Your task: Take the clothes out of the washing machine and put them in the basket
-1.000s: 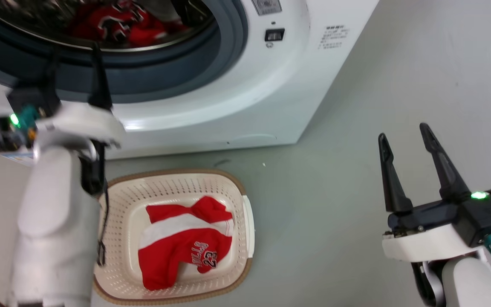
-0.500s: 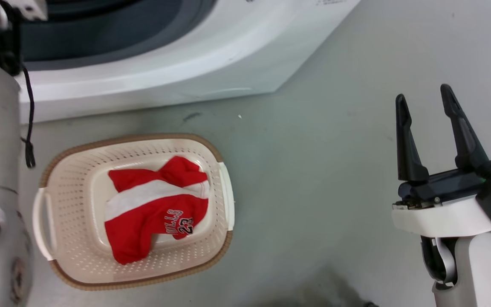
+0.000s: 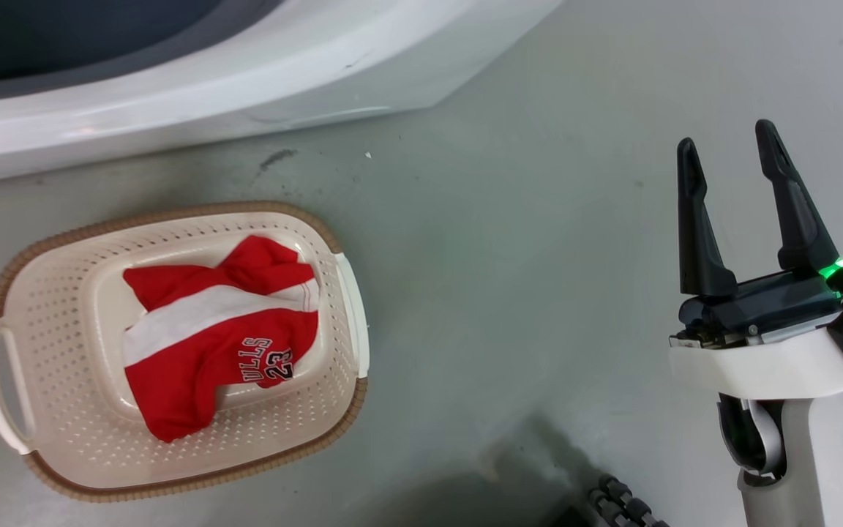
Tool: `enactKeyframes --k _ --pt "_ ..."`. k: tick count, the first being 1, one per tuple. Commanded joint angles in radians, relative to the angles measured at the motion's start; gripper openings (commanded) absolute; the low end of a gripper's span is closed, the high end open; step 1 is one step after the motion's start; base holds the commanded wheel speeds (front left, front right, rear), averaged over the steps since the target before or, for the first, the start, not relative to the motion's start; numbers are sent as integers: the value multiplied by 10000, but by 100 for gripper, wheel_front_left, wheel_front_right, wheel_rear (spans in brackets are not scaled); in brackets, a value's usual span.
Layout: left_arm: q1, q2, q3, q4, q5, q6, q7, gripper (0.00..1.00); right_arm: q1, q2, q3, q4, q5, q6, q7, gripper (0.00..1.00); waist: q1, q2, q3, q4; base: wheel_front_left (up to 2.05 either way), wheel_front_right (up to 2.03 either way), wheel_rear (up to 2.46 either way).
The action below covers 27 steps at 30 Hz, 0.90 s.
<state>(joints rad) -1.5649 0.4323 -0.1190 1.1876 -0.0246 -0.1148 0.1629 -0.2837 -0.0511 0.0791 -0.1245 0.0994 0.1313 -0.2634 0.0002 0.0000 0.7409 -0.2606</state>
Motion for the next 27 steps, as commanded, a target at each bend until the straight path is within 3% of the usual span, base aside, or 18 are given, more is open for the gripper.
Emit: enactKeyframes --k 1,12,27 --pt "-430 67 -69 139 4 -57 427 100 -212 21 21 -67 119 -10 -22 100 -2 0 288 -139 0 0 0" --pt "-2031 349 -730 622 -35 -139 2826 100 -414 19 12 -260 428 -10 -22 100 -2 0 1081 -464 0 0 0" --pt "-1834 426 -1768 787 -1070 -146 3413 100 -561 18 55 -287 615 -10 -20 100 -2 0 1375 -503 0 0 0"
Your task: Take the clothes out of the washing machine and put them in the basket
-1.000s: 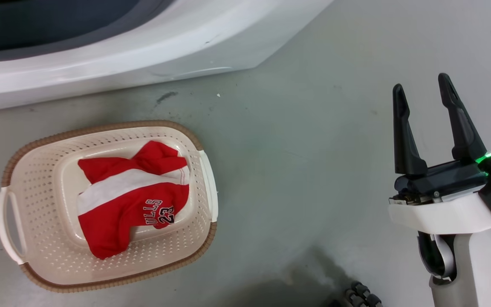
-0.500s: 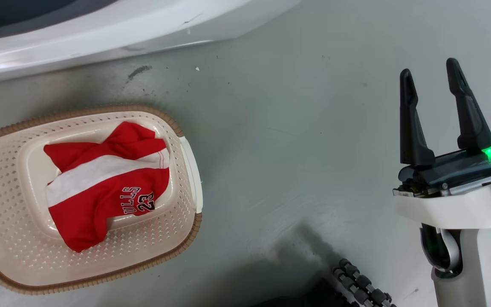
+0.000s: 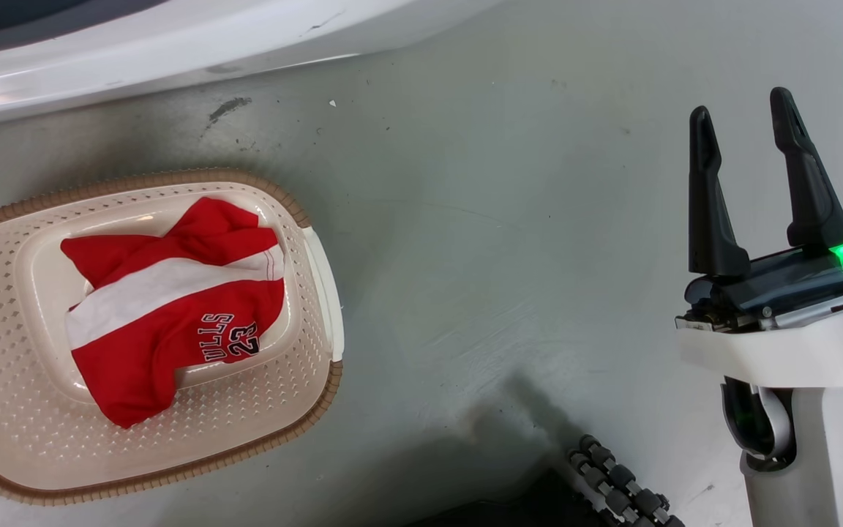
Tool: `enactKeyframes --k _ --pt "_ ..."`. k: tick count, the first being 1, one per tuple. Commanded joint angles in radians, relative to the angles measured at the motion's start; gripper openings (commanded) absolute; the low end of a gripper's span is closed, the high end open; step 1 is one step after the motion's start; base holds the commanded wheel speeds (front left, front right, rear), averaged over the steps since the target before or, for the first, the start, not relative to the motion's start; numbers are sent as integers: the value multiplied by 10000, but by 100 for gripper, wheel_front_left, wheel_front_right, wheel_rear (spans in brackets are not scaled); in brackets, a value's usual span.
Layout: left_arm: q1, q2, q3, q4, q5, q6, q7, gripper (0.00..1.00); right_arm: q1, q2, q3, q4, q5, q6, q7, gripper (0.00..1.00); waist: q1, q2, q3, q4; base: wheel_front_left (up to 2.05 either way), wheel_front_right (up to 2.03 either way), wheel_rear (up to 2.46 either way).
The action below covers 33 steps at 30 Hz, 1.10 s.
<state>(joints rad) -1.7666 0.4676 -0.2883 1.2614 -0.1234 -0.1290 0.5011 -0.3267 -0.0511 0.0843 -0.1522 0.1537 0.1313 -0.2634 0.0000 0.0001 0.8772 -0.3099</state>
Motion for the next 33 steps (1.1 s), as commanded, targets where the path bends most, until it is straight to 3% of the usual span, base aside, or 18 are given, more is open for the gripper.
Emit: enactKeyframes --k 1,3,4,19,33 --pt "183 100 -146 37 -174 -4 44 100 -132 18 -8 -14 83 -10 -20 100 0 -1 25 -17 0 0 0" --pt "209 140 -298 20 -341 -5 104 19 -132 18 -27 -9 83 -10 -20 100 0 -1 43 -29 0 0 0" --pt "221 176 -395 -9 -427 -5 105 0 -133 18 -29 -6 79 -10 -22 100 0 -1 47 -34 0 0 0" --pt "840 579 -1637 -576 -1508 -4 -2231 0 23 18 102 207 -140 -10 -20 100 0 -1 -881 110 0 0 0" --pt "3624 -45 -2085 -753 -2897 -5 -5718 0 740 16 150 512 -787 -9 -20 100 0 -1 -2908 816 0 0 0"
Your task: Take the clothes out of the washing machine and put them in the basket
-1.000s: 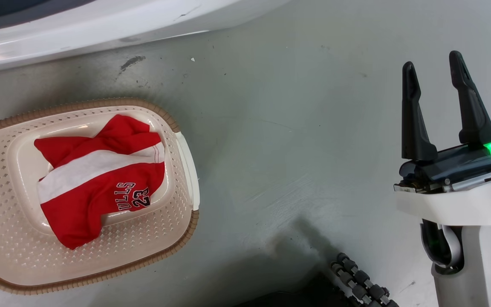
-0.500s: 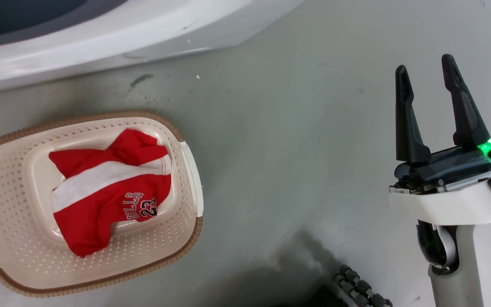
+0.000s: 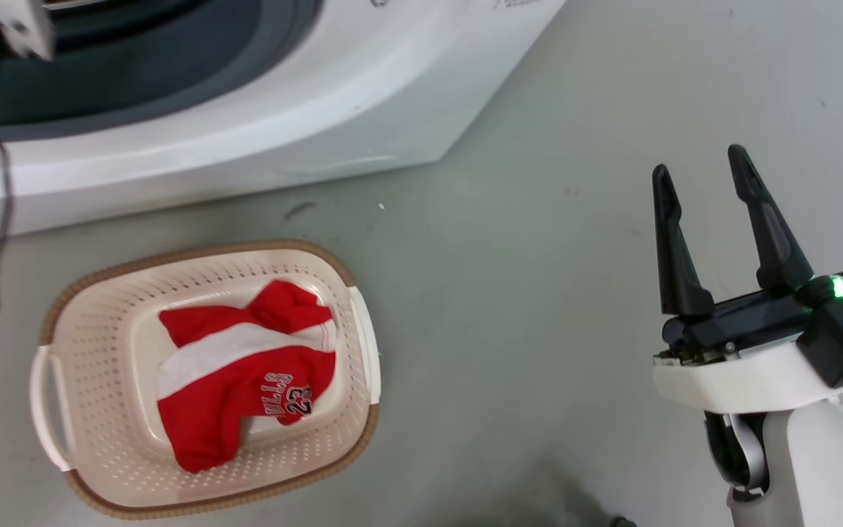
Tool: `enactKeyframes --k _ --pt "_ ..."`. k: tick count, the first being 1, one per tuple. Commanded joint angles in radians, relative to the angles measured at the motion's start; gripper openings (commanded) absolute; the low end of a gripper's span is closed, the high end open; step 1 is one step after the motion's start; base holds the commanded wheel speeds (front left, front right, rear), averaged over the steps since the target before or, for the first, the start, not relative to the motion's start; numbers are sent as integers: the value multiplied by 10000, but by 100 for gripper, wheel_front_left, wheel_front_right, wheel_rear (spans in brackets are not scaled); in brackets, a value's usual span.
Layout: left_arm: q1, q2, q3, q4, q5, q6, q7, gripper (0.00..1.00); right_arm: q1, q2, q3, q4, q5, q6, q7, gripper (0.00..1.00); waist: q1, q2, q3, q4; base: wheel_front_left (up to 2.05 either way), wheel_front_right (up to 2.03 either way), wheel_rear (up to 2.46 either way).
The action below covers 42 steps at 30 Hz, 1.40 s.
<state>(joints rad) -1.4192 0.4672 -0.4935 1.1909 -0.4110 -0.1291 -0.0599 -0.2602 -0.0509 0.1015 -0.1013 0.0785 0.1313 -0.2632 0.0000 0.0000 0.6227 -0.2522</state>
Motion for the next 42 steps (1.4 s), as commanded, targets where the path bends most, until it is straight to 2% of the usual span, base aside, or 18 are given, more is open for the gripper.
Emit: enactKeyframes --k 1,2,8,12,22,30,42 --pt "368 -106 -27 -70 -141 -3 -375 0 159 14 -14 25 -98 -10 -24 100 0 0 -511 301 0 0 0" --pt "1018 -314 -121 -145 -282 -3 -1089 0 379 14 -6 100 -249 -11 -23 100 0 0 -936 479 0 0 0" --pt "2319 -631 -274 -430 -354 48 -1911 0 816 14 -1 233 -487 -11 -22 100 0 0 -1801 811 0 0 0" --pt "3299 -818 -228 -1032 -358 218 -2048 0 1125 14 -12 300 -611 -11 -22 100 0 0 -2355 1015 0 0 0" --pt "6157 -1009 278 -4139 -206 993 -2063 0 1883 14 105 483 -819 -11 -22 100 0 0 -3759 1488 0 0 0" --pt "8369 -858 448 -6225 -101 1522 -2065 0 2345 14 163 552 -827 -11 -22 100 0 0 -4579 1637 0 0 0" --pt "11410 -360 237 -9165 -175 2299 -1702 0 2763 14 262 611 -764 -11 -22 100 0 0 -5145 1789 0 0 0"
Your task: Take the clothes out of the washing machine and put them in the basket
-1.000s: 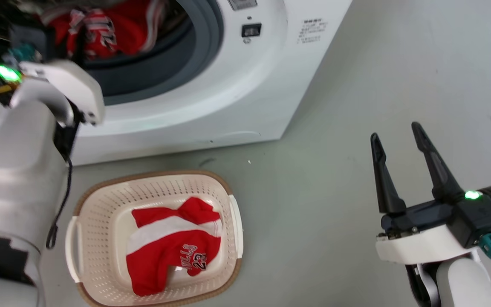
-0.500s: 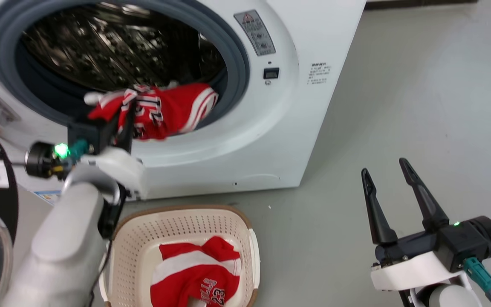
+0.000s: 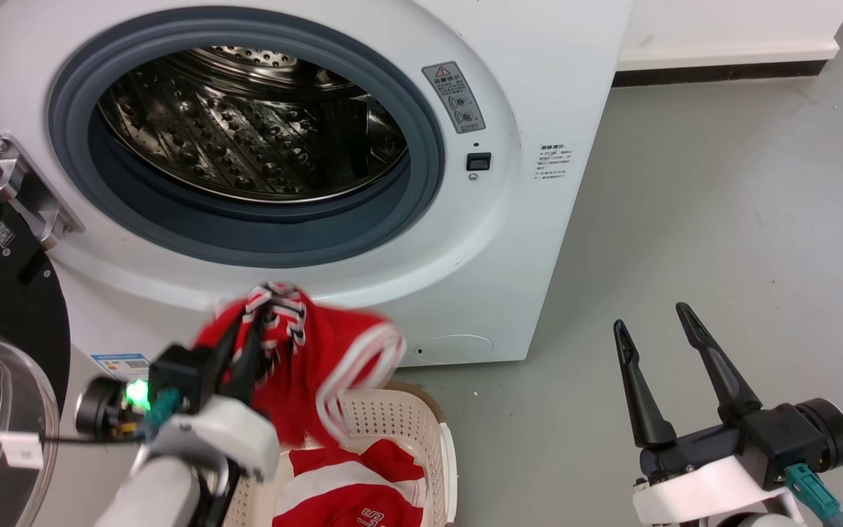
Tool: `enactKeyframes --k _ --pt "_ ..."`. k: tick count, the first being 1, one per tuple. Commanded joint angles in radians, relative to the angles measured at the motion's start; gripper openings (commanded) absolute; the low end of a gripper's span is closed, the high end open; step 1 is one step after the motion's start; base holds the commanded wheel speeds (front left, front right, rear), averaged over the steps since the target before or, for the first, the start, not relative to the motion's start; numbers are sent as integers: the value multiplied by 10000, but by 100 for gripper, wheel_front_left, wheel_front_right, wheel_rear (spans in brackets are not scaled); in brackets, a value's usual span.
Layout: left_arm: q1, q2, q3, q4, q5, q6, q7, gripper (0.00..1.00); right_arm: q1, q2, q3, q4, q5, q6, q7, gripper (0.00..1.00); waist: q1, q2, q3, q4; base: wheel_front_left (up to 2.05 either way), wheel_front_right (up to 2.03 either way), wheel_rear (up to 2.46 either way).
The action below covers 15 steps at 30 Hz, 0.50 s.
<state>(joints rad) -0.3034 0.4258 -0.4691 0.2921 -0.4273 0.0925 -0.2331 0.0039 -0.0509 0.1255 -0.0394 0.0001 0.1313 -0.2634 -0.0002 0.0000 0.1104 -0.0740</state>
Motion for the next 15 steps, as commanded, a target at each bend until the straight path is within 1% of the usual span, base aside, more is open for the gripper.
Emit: enactKeyframes --k 1,4,7,11,15 --pt "464 102 -34 -372 -21 150 87 0 137 14 13 -12 28 -11 -20 100 2 0 -35 18 0 0 0" --pt "1019 176 -169 -837 -92 247 314 0 142 14 4 -52 47 -11 -20 100 2 0 -5 43 0 0 0" --pt "1249 156 -273 -935 -147 258 414 0 65 14 33 -86 47 -11 -21 100 2 0 94 36 0 0 0" --pt "1405 -9 -486 -772 -220 148 476 0 -182 14 41 -111 33 -11 -20 100 2 0 388 -24 0 0 0" --pt "1181 -186 -651 -194 -287 -104 391 0 -385 14 60 -145 -8 -11 -20 100 2 0 813 -172 0 0 0"
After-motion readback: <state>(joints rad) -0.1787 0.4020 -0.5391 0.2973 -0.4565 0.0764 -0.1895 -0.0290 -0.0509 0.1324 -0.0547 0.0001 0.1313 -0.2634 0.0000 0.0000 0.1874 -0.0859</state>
